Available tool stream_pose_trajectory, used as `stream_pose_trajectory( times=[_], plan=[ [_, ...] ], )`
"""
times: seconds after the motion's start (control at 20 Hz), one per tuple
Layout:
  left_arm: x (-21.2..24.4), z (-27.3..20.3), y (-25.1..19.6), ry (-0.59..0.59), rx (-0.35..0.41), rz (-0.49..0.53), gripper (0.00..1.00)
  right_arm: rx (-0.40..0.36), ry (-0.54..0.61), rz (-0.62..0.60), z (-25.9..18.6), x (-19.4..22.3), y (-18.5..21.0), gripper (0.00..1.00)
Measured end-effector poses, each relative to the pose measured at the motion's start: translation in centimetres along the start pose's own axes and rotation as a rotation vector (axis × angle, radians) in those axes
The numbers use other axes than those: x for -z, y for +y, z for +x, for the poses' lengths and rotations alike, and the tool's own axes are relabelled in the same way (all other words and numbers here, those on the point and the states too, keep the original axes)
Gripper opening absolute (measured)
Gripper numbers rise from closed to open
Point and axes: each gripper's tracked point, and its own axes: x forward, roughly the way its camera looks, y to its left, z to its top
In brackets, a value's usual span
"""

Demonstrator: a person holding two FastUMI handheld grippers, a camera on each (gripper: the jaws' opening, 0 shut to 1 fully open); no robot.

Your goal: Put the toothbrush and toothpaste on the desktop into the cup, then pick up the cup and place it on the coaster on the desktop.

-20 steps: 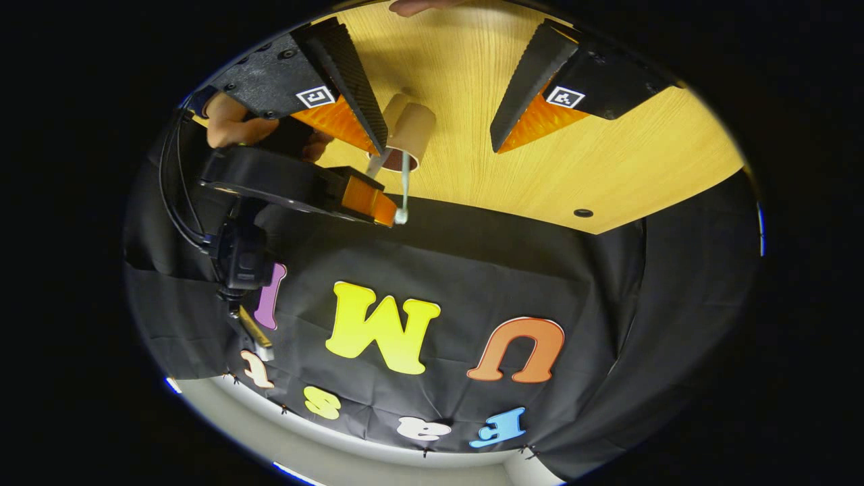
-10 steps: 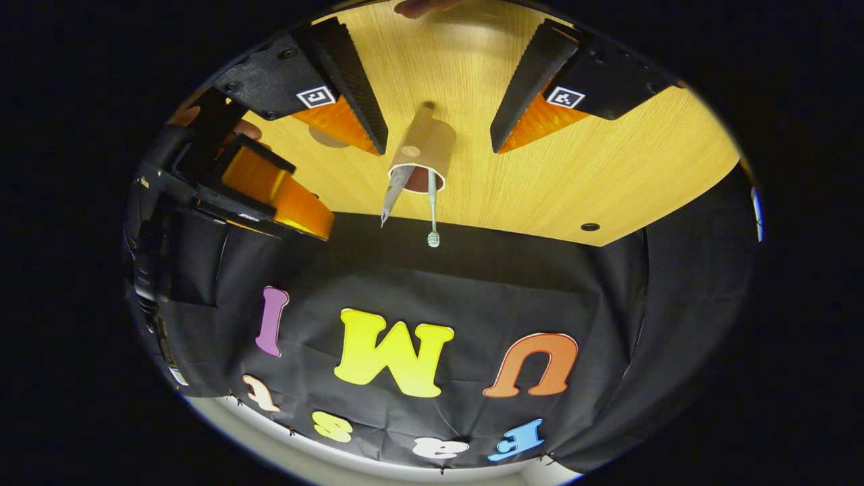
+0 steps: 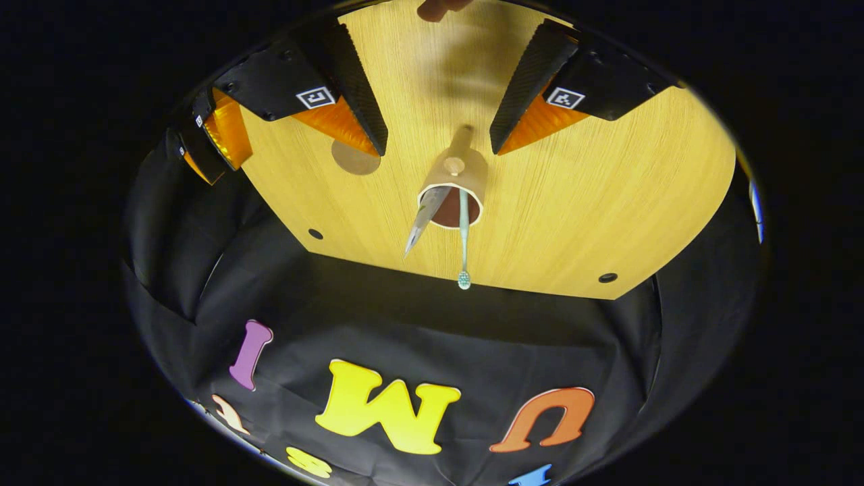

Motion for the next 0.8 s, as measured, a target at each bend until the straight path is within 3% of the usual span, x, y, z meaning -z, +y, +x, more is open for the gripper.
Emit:
stream_pose_trajectory(
  times=[0.15, 0.3, 0.45, 0.75, 0.8],
  plan=[
    [-0.4, 2.5, 0.1, 0.125, -0.032, 0.007, 0.97, 0.028, -0.024, -0.026, -0.9, -0.3, -3.1, 0.95],
    [0.4, 4.7, 1.6, 0.261, -0.118, 0.060, 0.97, 0.014, -0.037, -0.008, -2.1, 0.2, -4.6, 0.94],
    [1.6, 6.8, 1.4, 0.367, -0.152, 0.111, 1.00, -0.006, -0.041, 0.016, -2.4, 1.4, -5.7, 0.96],
    [1.9, 9.9, 3.3, 0.510, -0.272, 0.217, 0.87, -0.011, 0.024, 0.041, -1.8, 4.9, -7.7, 0.95],
    [2.0, 10.4, 3.5, 0.543, -0.274, 0.218, 0.79, -0.016, 0.040, 0.057, -1.7, 5.4, -7.8, 0.95]
  ],
)
